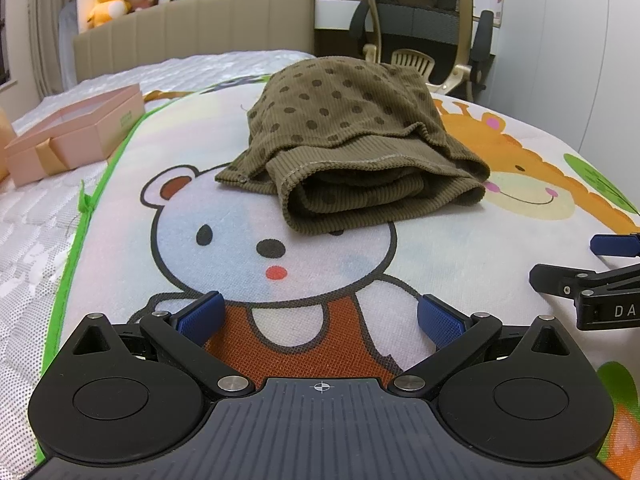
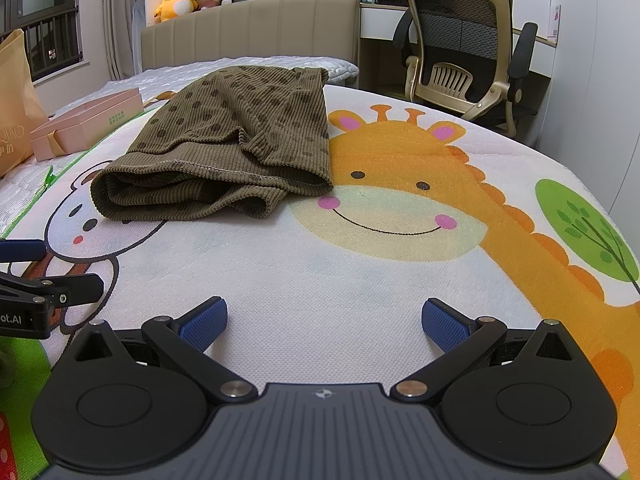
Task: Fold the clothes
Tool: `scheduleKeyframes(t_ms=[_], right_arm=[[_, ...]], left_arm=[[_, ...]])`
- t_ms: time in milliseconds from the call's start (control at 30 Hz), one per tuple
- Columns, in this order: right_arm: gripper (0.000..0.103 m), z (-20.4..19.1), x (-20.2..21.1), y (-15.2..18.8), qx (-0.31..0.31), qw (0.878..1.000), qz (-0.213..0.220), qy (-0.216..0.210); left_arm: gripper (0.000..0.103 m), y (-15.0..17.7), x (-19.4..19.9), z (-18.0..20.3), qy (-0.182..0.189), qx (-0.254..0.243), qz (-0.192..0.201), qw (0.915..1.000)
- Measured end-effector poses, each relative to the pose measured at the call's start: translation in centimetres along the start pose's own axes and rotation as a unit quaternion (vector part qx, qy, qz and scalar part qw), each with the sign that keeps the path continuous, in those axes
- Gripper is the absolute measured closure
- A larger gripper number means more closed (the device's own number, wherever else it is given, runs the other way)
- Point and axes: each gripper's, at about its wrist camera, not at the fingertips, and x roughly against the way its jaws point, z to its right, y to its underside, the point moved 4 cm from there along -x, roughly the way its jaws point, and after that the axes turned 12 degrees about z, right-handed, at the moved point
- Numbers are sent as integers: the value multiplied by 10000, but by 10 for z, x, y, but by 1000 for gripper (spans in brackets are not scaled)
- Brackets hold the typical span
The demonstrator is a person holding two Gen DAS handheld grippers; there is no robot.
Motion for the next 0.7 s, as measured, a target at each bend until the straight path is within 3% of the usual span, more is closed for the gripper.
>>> scheduleKeyframes(t_ms=[700], right_arm=[[0, 2, 0, 0, 5, 10000, -5, -6]], left_arm=[[0, 0, 1, 0, 19, 25, 34, 10000]])
